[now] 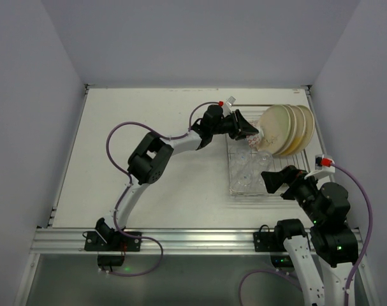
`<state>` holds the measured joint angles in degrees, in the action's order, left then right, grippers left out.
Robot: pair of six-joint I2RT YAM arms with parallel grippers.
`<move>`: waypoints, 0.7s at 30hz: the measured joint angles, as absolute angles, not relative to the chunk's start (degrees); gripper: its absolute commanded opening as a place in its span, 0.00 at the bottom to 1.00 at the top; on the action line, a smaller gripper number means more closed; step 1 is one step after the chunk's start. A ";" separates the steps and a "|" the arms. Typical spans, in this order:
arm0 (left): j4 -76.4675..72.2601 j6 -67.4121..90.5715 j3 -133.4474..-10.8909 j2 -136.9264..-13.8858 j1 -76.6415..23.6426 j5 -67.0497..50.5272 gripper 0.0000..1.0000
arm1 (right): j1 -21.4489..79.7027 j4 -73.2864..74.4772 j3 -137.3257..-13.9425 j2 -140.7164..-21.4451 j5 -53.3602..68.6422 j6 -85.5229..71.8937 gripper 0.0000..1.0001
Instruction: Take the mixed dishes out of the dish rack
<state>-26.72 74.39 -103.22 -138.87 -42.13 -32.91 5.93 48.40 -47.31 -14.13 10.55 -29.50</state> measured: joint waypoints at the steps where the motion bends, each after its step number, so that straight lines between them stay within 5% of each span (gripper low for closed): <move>1: -26.68 74.37 -103.22 -138.87 -42.13 -32.88 0.37 | 5.93 48.40 -47.31 -14.13 10.57 -29.50 0.99; 8: -25.89 74.13 -103.22 -138.87 -42.00 -32.88 0.14 | 5.93 48.40 -47.31 -14.13 10.72 -29.50 0.99; 21: -25.74 74.06 -103.61 -138.87 -42.00 -33.17 0.00 | 5.93 48.40 -47.31 -14.13 11.46 -29.41 0.99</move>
<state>-25.74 74.06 -103.61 -138.87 -42.00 -33.17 5.93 48.40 -47.31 -14.13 11.46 -29.41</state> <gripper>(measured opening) 0.235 0.990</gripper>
